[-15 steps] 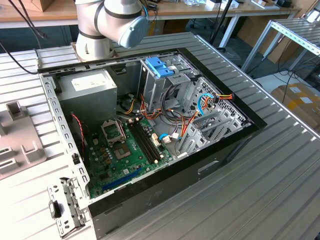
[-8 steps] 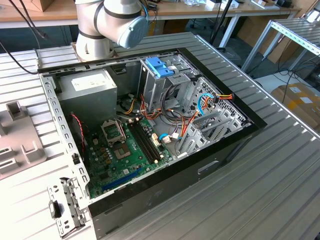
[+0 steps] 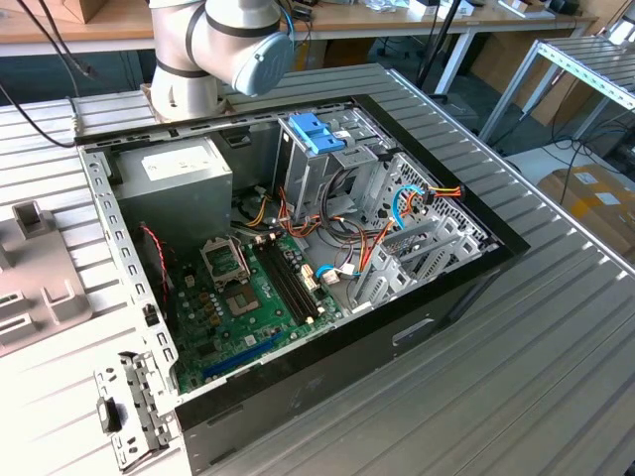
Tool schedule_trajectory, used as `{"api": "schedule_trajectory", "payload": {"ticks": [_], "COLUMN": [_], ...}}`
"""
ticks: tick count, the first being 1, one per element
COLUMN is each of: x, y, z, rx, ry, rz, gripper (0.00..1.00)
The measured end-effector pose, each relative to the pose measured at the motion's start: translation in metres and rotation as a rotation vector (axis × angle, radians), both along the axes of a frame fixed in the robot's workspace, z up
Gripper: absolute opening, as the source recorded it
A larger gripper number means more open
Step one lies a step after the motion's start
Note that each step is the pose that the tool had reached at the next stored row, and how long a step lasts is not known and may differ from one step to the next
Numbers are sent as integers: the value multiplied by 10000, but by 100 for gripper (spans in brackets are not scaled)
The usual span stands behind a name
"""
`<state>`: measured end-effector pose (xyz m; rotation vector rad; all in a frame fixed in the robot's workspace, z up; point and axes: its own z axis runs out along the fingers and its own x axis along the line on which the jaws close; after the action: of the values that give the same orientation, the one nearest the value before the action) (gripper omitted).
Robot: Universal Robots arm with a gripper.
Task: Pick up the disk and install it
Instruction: 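Reach for the disk, then pick up the disk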
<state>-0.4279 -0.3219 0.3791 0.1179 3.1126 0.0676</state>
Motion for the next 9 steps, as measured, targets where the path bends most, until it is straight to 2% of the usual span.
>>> {"api": "schedule_trajectory", "payload": {"ticks": [9], "x": [0], "y": [1], "z": [-2], "rx": [0], "ry": [-1], "rz": [0], "gripper": [11]}}
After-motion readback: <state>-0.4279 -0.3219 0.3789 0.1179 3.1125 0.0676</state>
